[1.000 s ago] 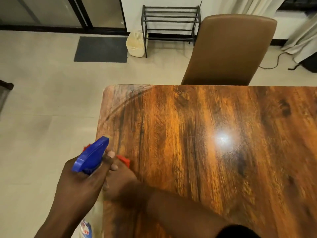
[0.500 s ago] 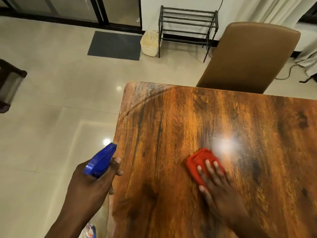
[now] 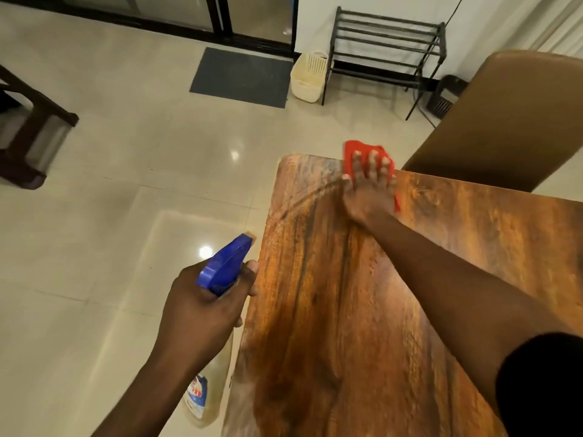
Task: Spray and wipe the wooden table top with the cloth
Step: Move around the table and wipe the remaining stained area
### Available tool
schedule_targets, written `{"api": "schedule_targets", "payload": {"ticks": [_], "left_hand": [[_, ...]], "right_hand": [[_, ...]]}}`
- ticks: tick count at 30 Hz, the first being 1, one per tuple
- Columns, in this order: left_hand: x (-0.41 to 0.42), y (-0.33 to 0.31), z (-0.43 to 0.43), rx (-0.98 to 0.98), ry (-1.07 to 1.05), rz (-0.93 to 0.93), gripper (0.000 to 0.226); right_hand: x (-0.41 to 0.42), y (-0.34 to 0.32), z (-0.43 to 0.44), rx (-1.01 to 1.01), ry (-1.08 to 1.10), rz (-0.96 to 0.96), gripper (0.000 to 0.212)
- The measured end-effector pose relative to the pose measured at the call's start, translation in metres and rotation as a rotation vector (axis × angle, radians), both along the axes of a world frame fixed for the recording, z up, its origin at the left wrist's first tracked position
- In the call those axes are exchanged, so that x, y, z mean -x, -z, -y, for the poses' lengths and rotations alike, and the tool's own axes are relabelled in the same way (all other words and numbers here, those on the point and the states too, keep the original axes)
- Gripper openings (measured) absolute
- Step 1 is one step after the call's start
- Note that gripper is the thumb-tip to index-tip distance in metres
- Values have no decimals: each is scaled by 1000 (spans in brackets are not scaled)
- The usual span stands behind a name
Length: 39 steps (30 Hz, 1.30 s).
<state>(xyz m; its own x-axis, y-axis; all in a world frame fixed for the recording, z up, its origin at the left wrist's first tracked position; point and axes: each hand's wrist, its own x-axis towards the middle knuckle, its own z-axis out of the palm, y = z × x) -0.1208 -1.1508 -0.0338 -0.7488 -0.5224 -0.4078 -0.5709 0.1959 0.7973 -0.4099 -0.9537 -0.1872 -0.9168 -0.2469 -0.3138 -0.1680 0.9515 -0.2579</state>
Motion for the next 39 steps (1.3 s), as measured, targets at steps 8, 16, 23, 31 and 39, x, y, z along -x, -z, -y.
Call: {"api": "schedule_targets", "payload": {"ticks": [8, 16, 23, 31, 39], "left_hand": [[-22, -6, 16, -30, -63, 7, 47], [-52, -10, 16, 2, -81, 15, 30], [-82, -13, -1, -34, -32, 42, 25], [-142, -14, -9, -47, 128, 111, 19], [-208, -19, -1, -77, 241, 198, 15]], "right_hand": [[-59, 6, 112, -16, -523, -1, 69], [-258, 2, 46, -48, -943, 49, 75], [-393, 15, -83, -125, -1098, -146, 68], [-334, -18, -172, -194, -672, -4, 68], [-241, -2, -70, -41, -103, 37, 71]]}}
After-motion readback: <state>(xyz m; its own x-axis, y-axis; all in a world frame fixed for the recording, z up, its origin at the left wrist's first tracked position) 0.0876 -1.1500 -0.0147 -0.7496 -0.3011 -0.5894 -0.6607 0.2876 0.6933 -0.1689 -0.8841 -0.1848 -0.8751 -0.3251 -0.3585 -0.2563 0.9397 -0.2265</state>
